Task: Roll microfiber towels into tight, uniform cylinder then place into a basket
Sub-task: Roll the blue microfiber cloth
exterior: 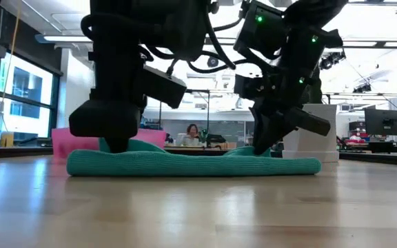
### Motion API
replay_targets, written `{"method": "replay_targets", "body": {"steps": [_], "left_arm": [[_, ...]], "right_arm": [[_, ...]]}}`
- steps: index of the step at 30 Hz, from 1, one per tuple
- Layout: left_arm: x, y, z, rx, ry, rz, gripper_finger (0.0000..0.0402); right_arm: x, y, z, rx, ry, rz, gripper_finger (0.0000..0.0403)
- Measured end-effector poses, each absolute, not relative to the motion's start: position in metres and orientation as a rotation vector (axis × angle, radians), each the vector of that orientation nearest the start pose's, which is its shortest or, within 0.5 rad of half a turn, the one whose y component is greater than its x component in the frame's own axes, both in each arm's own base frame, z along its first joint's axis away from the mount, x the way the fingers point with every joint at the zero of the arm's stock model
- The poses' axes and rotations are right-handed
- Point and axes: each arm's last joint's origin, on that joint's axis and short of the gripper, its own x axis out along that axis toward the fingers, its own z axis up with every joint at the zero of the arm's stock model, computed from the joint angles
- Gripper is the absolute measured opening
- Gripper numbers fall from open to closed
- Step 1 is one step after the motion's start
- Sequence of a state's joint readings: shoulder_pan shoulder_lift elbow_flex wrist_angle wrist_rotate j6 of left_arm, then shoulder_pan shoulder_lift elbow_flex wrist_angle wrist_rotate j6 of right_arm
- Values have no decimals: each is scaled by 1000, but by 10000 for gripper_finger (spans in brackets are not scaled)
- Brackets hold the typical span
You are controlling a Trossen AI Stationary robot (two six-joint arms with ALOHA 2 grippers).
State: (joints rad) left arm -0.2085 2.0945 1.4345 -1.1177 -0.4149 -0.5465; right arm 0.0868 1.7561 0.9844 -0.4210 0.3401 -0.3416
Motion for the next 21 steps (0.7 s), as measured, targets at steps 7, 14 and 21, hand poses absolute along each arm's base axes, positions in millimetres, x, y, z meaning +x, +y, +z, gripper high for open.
{"method": "replay_targets", "body": {"steps": [7, 14, 21], "left_arm": [[358, -64, 137, 138, 1564, 593, 0], [358, -63, 137, 152, 1555, 603, 0], [358, -64, 137, 151, 1556, 602, 0]], "right_arm": [[321, 13, 147, -542, 1207, -34, 45], [321, 14, 147, -519, 1201, 1, 40], [321, 16, 146, -470, 1198, 77, 52]]}}
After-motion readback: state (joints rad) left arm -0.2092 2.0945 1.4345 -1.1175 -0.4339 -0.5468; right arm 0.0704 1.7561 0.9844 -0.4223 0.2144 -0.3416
